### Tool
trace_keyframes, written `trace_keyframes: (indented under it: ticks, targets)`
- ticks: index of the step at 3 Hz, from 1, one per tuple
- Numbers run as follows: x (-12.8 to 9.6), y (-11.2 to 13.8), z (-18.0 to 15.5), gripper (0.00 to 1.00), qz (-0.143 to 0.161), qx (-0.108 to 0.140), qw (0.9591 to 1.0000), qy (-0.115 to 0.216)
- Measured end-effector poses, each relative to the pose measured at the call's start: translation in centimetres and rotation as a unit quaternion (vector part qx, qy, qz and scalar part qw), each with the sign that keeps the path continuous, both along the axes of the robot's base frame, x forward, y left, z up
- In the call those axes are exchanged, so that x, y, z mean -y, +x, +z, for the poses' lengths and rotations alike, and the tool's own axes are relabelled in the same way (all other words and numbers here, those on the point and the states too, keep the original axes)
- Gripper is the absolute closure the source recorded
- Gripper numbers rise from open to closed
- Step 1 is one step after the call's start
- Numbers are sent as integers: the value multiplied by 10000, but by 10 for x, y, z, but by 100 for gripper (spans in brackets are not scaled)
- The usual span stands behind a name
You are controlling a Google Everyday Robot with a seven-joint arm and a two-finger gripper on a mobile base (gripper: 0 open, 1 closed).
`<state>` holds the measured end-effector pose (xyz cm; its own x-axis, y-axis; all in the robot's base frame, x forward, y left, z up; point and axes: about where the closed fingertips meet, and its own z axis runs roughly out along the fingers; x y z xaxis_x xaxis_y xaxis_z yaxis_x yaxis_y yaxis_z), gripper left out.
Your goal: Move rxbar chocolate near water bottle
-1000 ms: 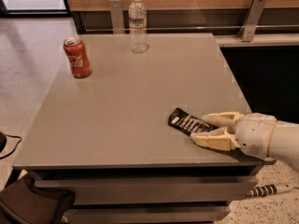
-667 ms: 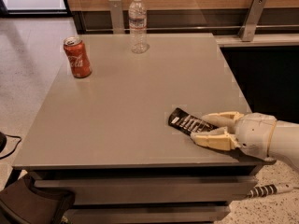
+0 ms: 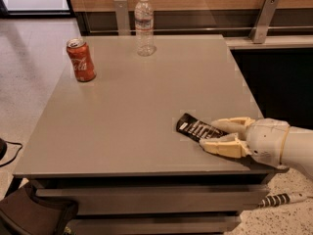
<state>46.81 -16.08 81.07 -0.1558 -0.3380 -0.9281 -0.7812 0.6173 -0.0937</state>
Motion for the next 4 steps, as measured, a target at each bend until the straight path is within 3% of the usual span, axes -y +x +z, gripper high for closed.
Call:
trace_keyframes:
  ticks: [4]
  targets:
    - [0, 0, 0, 100, 1, 1, 10000, -3]
